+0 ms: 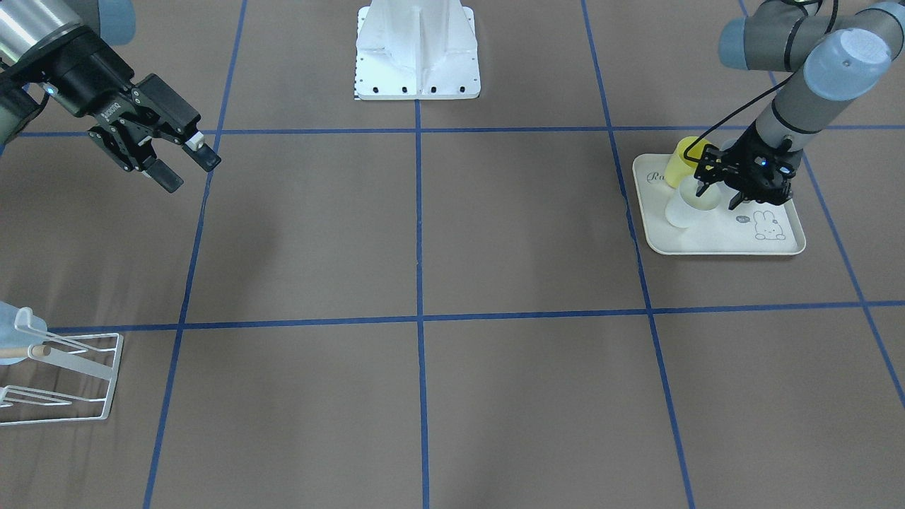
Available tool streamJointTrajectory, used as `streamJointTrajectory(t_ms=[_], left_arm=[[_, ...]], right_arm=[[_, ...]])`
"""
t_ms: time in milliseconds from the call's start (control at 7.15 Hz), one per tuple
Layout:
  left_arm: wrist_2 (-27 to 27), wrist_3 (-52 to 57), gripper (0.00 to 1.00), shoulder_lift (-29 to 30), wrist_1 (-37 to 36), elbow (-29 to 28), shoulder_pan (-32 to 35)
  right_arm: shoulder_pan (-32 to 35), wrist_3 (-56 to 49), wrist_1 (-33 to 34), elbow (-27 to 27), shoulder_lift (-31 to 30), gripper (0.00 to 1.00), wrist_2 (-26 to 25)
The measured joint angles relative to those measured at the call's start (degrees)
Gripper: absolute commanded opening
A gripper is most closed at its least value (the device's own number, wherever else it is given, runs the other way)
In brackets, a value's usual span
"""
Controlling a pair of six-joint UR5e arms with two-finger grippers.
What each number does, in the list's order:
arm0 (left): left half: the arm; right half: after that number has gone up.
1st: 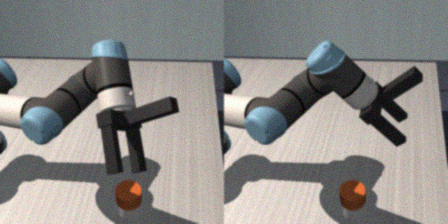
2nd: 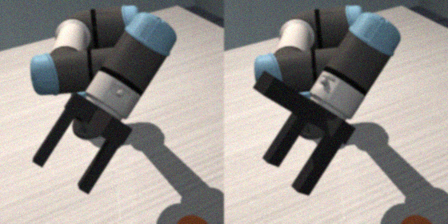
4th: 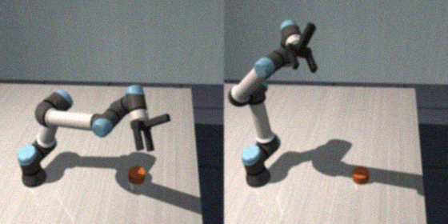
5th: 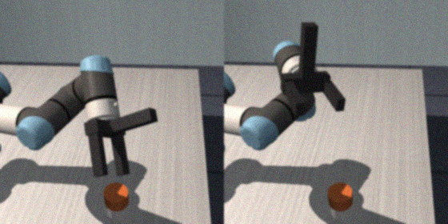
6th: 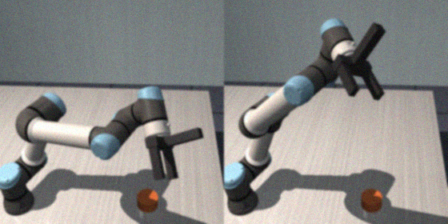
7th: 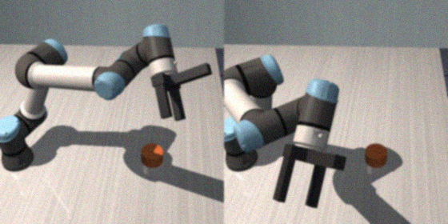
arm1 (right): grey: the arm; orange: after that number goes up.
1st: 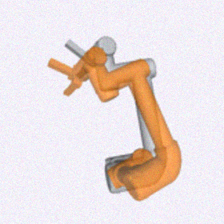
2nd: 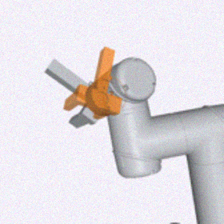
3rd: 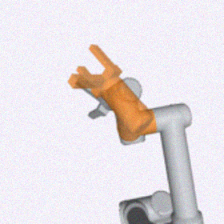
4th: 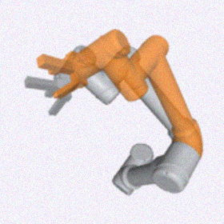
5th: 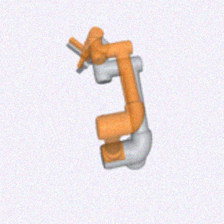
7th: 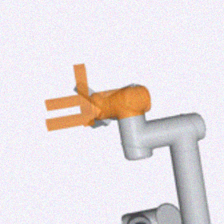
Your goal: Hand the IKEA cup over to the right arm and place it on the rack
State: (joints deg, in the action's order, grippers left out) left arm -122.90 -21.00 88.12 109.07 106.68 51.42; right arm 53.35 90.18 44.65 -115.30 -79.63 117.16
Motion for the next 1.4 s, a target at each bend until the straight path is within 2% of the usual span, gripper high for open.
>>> streamJointTrajectory(t_ms=[420,980,1400], left_arm=[[0.1,-0.1,0.42,0.3,0.0,-0.6,0.0],[0.0,-0.4,0.42,0.4,6.2,-5.4,0.0],[-0.2,-0.5,0.42,0.4,7.2,-5.2,0.0]], right_arm=[[0.0,0.0,0.0,0.0,0.0,0.99,0.0],[0.0,-0.1,-0.1,-0.1,0.0,0.99,0.0],[0.0,-0.1,0.0,-0.2,0.1,0.99,0.0]])
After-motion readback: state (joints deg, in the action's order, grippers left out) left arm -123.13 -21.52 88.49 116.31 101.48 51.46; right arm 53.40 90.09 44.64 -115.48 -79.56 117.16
